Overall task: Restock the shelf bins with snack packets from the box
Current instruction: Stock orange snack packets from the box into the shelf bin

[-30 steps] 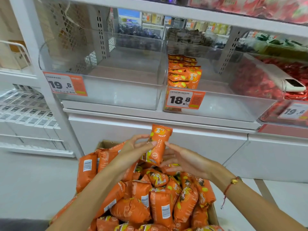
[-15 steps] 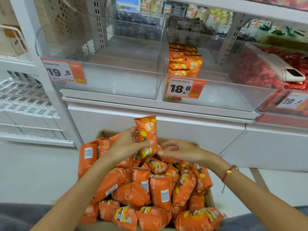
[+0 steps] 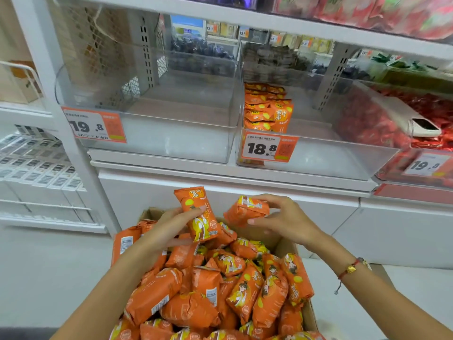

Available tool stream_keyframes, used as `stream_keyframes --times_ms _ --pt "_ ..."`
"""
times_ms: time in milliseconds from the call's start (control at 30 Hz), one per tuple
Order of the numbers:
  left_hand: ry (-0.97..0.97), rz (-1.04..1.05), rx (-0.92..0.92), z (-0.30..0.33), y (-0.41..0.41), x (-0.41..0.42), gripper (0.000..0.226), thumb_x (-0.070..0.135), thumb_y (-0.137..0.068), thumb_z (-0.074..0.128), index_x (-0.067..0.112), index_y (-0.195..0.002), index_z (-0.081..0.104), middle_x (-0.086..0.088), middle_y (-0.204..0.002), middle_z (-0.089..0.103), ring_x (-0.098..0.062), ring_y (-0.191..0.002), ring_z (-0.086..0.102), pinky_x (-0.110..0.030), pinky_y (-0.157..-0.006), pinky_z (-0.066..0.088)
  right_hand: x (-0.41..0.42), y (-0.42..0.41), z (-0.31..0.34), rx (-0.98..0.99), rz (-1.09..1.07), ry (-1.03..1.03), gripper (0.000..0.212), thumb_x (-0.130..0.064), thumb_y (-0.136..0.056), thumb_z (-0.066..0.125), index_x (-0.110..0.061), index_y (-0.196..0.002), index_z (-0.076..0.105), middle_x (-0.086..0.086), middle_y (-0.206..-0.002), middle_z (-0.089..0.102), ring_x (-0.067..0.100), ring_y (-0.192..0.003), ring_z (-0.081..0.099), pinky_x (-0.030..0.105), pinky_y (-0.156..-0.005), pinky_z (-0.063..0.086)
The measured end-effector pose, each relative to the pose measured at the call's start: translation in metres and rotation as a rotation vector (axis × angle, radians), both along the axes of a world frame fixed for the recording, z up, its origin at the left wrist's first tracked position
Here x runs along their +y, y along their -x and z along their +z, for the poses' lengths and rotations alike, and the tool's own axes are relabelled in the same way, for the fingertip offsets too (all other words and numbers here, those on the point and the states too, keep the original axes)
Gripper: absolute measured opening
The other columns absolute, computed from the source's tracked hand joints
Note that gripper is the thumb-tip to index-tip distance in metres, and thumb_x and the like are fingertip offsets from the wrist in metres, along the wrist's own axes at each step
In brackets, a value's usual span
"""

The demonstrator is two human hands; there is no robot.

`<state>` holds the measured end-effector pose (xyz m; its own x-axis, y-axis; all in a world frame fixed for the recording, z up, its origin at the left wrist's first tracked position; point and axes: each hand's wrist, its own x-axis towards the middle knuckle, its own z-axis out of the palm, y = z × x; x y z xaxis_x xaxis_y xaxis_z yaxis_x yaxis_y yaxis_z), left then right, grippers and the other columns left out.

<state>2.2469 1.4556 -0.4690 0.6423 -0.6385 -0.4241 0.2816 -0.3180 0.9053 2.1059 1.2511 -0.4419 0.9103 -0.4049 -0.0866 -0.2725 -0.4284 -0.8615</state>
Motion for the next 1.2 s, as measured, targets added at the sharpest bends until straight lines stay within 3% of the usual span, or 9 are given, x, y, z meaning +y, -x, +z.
stream_keyframes --times_ms 67,167,333,433,533,600,733,1000,1200 --pt "0.061 -0.018 0.054 0.007 0.001 -0.002 0.056 0.047 -0.078 0.068 0.019 -0.126 0.059 0.0 -0.111 0.072 -0.017 -0.104 0.068 -0.03 -0.084 0.057 0.013 -0.004 0.01 -0.242 -0.059 -0.033 0.045 -0.001 -0.075 0.078 -0.03 -0.107 0.066 -0.015 -0.101 0.07 0.006 -0.096 0.067 0.018 -0.077 0.053" --pt "0.186 -0.023 0.116 0.02 0.006 -0.008 0.049 0.043 -0.082 0.064 0.018 -0.124 0.062 -0.001 -0.11 0.073 -0.016 -0.101 0.069 -0.028 -0.084 0.057 0.033 -0.007 0.019 -0.271 0.038 -0.145 0.053 0.001 -0.073 0.079 -0.024 -0.116 0.061 -0.015 -0.108 0.069 0.004 -0.101 0.066 0.015 -0.082 0.05" --pt "0.281 -0.014 0.086 0.029 0.011 -0.009 0.036 0.035 -0.087 0.061 0.025 -0.122 0.059 0.001 -0.11 0.073 -0.014 -0.099 0.07 -0.026 -0.078 0.055 0.036 -0.01 0.033 -0.233 -0.093 -0.351 0.046 -0.049 -0.071 0.07 -0.022 -0.108 0.068 -0.014 -0.101 0.072 0.007 -0.099 0.067 0.027 -0.09 0.051" --pt "0.299 -0.057 -0.004 0.031 0.013 -0.01 0.041 0.036 -0.081 0.064 0.032 -0.122 0.057 0.006 -0.111 0.072 -0.01 -0.1 0.069 -0.022 -0.076 0.054 0.032 -0.011 0.035 -0.225 -0.167 -0.425 0.04 -0.023 -0.076 0.076 -0.011 -0.112 0.062 -0.008 -0.095 0.072 0.013 -0.084 0.07 0.023 -0.079 0.056" --pt "0.3 -0.056 -0.079 0.035 0.015 -0.016 0.043 0.033 -0.078 0.067 0.031 -0.12 0.057 0.003 -0.111 0.072 -0.012 -0.099 0.069 -0.025 -0.079 0.056 0.027 -0.011 0.037 -0.124 -0.07 -0.517 0.075 -0.022 -0.065 0.087 -0.025 -0.13 0.05 -0.001 -0.123 0.063 0.016 -0.104 0.068 0.037 -0.091 0.055" --pt "0.294 -0.045 -0.135 0.04 0.013 -0.021 0.049 0.034 -0.073 0.07 0.032 -0.12 0.057 0.002 -0.114 0.071 -0.013 -0.102 0.069 -0.029 -0.084 0.056 0.023 -0.012 0.046 -0.115 -0.035 -0.476 0.078 -0.018 -0.064 0.085 -0.029 -0.132 0.047 0.001 -0.123 0.064 0.016 -0.105 0.067 0.038 -0.09 0.055" --pt "0.368 0.066 -0.257 0.062 0.005 -0.031 0.035 0.02 -0.081 0.072 0.03 -0.112 0.059 0.008 -0.101 0.072 -0.002 -0.085 0.07 -0.012 -0.061 0.052 0.004 -0.012 0.084 -0.178 -0.023 -0.345 0.071 -0.008 -0.067 0.084 -0.037 -0.122 0.048 -0.004 -0.118 0.065 0.011 -0.101 0.068 0.032 -0.086 0.056" --pt "0.554 0.135 -0.437 0.131 -0.04 -0.06 0.024 0.014 -0.085 0.065 0.027 -0.104 0.058 0.015 -0.084 0.073 0.002 -0.076 0.068 -0.012 -0.059 0.052 -0.081 -0.013 0.163 -0.437 -0.214 -0.237 0.047 -0.017 -0.075 0.073 -0.018 -0.119 0.056 0.007 -0.114 0.069 0.023 -0.1 0.069 0.035 -0.081 0.056" --pt "0.545 0.085 -0.517 0.146 -0.07 -0.095 0.048 0.027 -0.067 0.078 0.022 -0.11 0.059 0.008 -0.097 0.073 -0.004 -0.091 0.068 -0.015 -0.07 0.053 -0.137 -0.042 0.172 -0.182 -0.198 0.233 0.05 0.0 -0.076 0.076 -0.011 -0.115 0.046 0.004 -0.103 0.059 0.009 -0.081 0.061 0.019 -0.064 0.054"
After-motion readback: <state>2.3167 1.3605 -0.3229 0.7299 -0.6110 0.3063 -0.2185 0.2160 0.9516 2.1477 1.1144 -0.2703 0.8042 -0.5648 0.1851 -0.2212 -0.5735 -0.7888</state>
